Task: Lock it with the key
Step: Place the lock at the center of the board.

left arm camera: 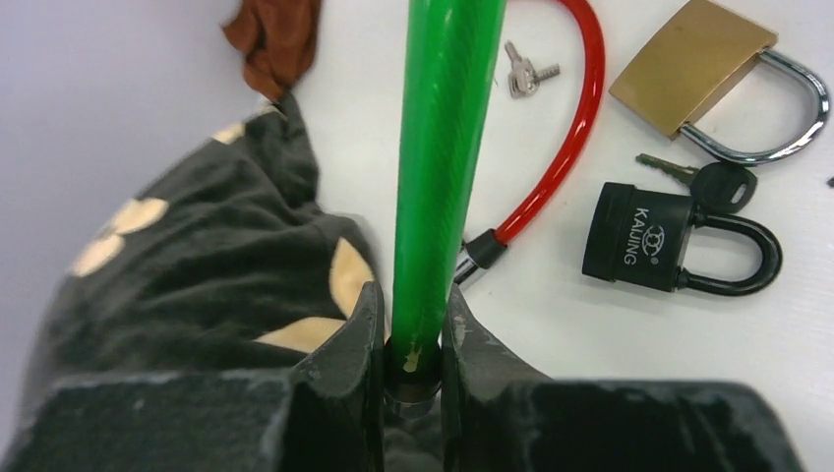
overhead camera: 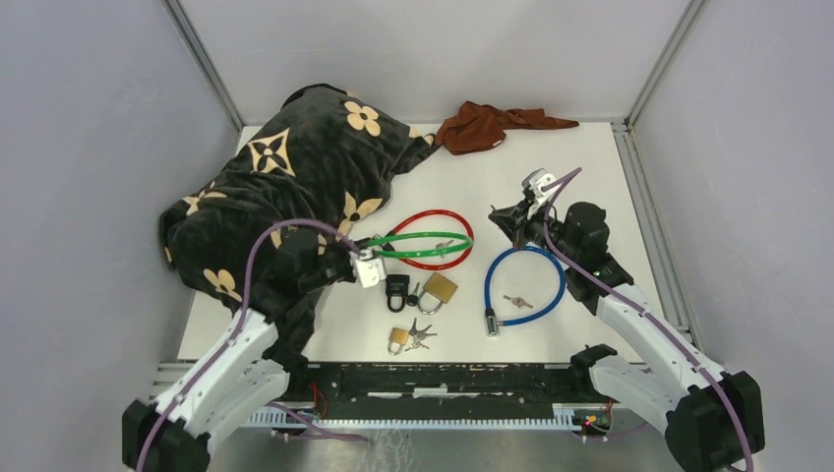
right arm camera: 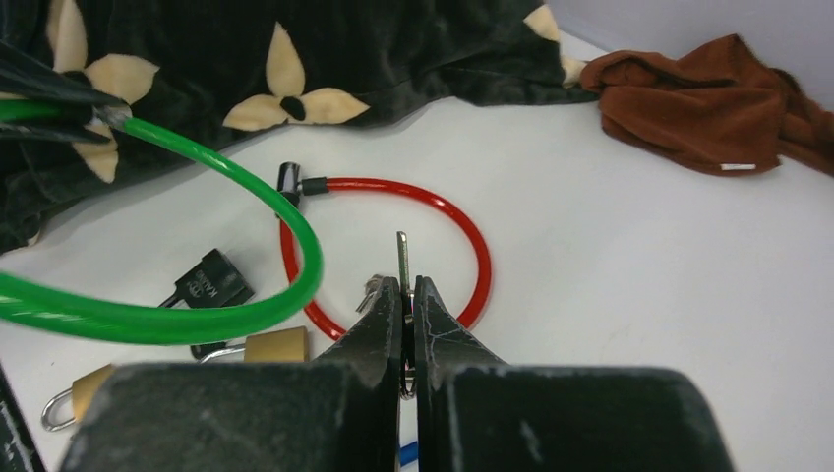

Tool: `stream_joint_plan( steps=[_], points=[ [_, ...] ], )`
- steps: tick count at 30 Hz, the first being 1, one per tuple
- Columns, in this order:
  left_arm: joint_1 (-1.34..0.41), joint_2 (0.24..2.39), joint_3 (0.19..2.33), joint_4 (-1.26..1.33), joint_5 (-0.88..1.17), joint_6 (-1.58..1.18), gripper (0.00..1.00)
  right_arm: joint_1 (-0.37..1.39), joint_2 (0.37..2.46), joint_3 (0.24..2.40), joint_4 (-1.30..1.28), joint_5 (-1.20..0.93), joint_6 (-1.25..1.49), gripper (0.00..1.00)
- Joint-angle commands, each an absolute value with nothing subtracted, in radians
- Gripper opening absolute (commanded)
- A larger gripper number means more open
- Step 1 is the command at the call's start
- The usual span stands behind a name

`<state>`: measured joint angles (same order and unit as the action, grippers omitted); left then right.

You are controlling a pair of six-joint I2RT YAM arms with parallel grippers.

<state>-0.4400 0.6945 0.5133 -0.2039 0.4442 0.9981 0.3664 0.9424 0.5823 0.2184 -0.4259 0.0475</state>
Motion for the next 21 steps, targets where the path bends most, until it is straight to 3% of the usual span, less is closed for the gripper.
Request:
stream_joint_plan(
  steps=[1, 8, 17, 21],
  points=[
    [-0.507, 0.947, 0.62, 0.076, 0.343, 0.865, 0.02, 0.334, 0.941, 0.688, 0.197, -0.281, 0.031, 0.0],
    [-0.702, 1.492, 0.942, 0.416, 0.163, 1.03, 0.02, 0.199, 0.874, 0.709, 0.203, -0.021, 0.015, 0.0],
    [-0.825, 2.189, 1.563, 0.526, -0.102, 1.118, 0.02, 0.163, 0.819, 0.676, 0.168, 0.041, -0.031, 0.0],
    [-0.867, 2.36, 1.674, 0.614, -0.134, 1.178, 0.02, 0.157, 0.788, 0.683, 0.148, 0.085, -0.05, 0.0]
  ],
)
